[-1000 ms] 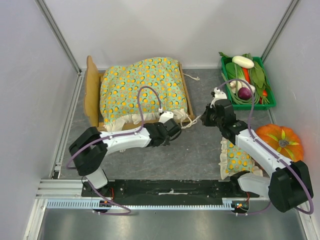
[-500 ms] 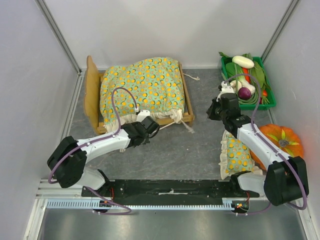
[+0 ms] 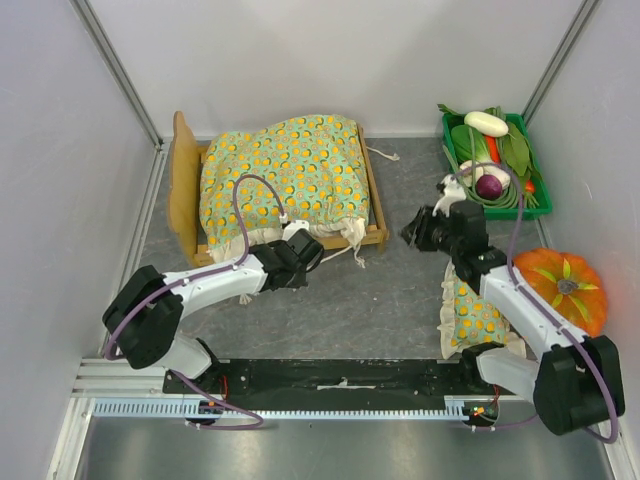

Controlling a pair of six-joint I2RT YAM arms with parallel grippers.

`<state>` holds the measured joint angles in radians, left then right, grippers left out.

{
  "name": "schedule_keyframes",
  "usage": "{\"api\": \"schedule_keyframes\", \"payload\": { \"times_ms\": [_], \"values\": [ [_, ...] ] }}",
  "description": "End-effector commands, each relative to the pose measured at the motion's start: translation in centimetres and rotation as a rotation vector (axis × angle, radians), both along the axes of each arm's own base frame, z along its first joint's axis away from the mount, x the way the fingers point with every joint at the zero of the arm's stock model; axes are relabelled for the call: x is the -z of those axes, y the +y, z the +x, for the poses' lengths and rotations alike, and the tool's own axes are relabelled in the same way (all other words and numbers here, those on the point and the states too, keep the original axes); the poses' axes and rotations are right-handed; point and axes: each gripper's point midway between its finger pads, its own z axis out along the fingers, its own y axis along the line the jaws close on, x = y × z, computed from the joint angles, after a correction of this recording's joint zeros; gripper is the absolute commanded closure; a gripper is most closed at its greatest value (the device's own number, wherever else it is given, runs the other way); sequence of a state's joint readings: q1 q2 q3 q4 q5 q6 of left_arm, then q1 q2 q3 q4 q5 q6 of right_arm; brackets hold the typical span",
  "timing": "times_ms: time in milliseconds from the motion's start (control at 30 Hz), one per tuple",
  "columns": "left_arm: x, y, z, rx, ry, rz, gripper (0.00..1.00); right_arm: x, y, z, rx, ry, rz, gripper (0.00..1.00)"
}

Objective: Set up the pet bed

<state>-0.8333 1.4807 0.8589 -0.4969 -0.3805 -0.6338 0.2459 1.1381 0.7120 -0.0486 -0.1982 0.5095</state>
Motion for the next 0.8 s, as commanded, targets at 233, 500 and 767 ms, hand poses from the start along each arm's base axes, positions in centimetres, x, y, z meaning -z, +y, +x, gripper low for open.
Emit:
{"api": "schedule_keyframes", "payload": {
  "times_ms": [233, 500, 767],
  "values": [
    [-2.2, -2.5, 2.1, 0.03, -0.051, -0.05, 0.98, 6.2, 8.0, -7.1, -0.277, -0.004, -0.008, 0.43],
    [-2.2, -3.3, 2.2, 0.026, -0.046, -0.086, 0.98, 8.0, 9.1, -2.8, -0.11, -0.25, -0.061, 0.3],
    [-2.8, -3.6, 2.5, 0.02, -0.058, -0.108, 0.98, 13.0, 10.3, -0.6, -0.083, -0.239, -0.112, 0.3]
  ]
}}
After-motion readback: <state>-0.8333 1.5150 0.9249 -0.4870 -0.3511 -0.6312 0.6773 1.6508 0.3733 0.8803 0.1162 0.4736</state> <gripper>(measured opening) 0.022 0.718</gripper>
